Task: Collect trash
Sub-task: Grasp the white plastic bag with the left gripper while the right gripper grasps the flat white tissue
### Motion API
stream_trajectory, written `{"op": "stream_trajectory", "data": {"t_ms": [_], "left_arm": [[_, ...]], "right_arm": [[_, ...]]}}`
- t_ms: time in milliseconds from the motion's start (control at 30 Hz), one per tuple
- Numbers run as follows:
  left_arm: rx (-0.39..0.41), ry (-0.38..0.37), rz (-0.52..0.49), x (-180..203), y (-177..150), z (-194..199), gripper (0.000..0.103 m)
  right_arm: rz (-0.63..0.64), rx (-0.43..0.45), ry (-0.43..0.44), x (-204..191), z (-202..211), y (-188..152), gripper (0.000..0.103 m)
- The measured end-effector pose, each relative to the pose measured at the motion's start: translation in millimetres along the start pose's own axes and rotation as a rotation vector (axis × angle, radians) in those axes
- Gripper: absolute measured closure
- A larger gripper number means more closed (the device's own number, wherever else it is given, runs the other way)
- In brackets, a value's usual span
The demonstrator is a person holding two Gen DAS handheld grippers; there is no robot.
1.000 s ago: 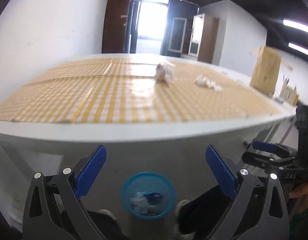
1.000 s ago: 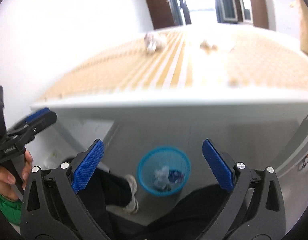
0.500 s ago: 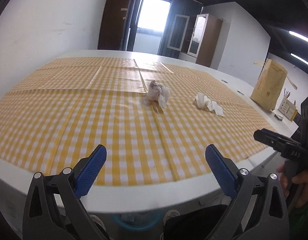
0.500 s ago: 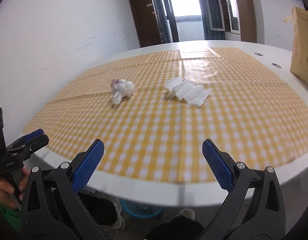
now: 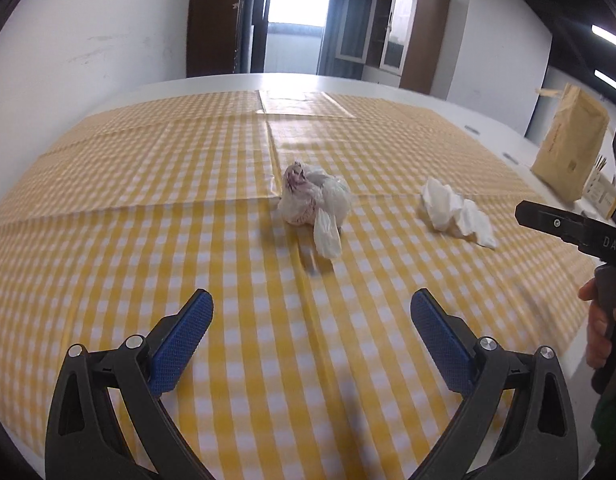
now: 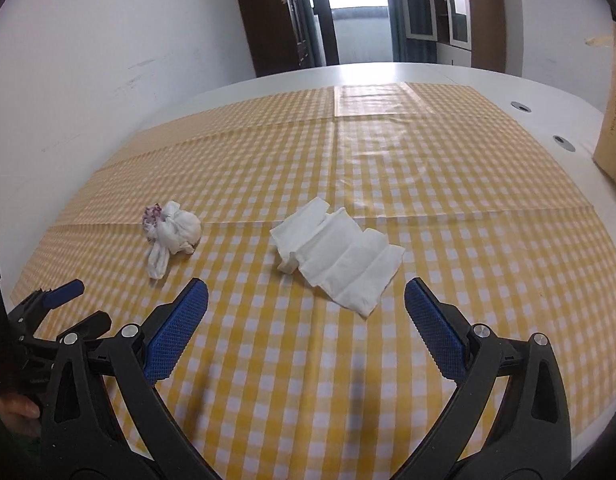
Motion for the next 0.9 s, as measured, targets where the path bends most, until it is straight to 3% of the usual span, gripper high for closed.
{"op": "stream_trajectory", "data": {"t_ms": [67,333,433,533,600,633,667,767,900], "left_arm": [[-0.030,0.042,-0.040,-0.2,8.4,-16.8,0.006],[-0.099,0.038,-0.007,-5.2,33.6,-56.0,0.006],[-0.115,0.055,-0.025,-4.2,36.3,-68.8,0.013],[-0.130,0.051,-0.034,-0.9,36.8,-77.6,0.032],[-0.140,0.031,-0.023,1.4,34.1,-79.7,0.060],[-0.138,0.037,-0.025,0.4,32.7,-78.9,0.074],[-0.120,0.043,-0.031,-1.2,32.2,-75.1,0.079],[-0.062,0.026,-0.007,-7.3,31.9,-57.4,0.084],[-0.019,-0.043,0.080,-15.9,22.2,-19.6,0.085]], "right_arm": [[-0.003,-0.030,-0.012,3.7,-14.4,5.5,0.009],[-0.022,-0.130,-0.046,7.8,-62.9,19.2,0.016],[-0.021,-0.151,-0.043,7.3,-75.3,18.1,0.019],[-0.041,-0.163,-0.071,14.1,-85.9,14.7,0.035],[-0.038,-0.198,-0.058,12.6,-92.8,7.5,0.066],[-0.029,-0.203,-0.061,12.7,-93.0,5.2,0.075],[-0.020,-0.206,-0.073,12.7,-92.9,3.5,0.086],[-0.001,-0.200,-0.068,8.4,-86.9,-0.9,0.096],[0.019,-0.147,-0.050,-3.4,-60.1,-3.5,0.097]]}}
Point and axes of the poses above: each gripper's, at about its wrist camera, not at the fingertips, and z roughly against the way its jaws point, x to its right, y to its top, the point moved 7 cm from there along -z, roughly the way its jaws point, and after that the axes turned 5 degrees about x, right-handed, at the moved point
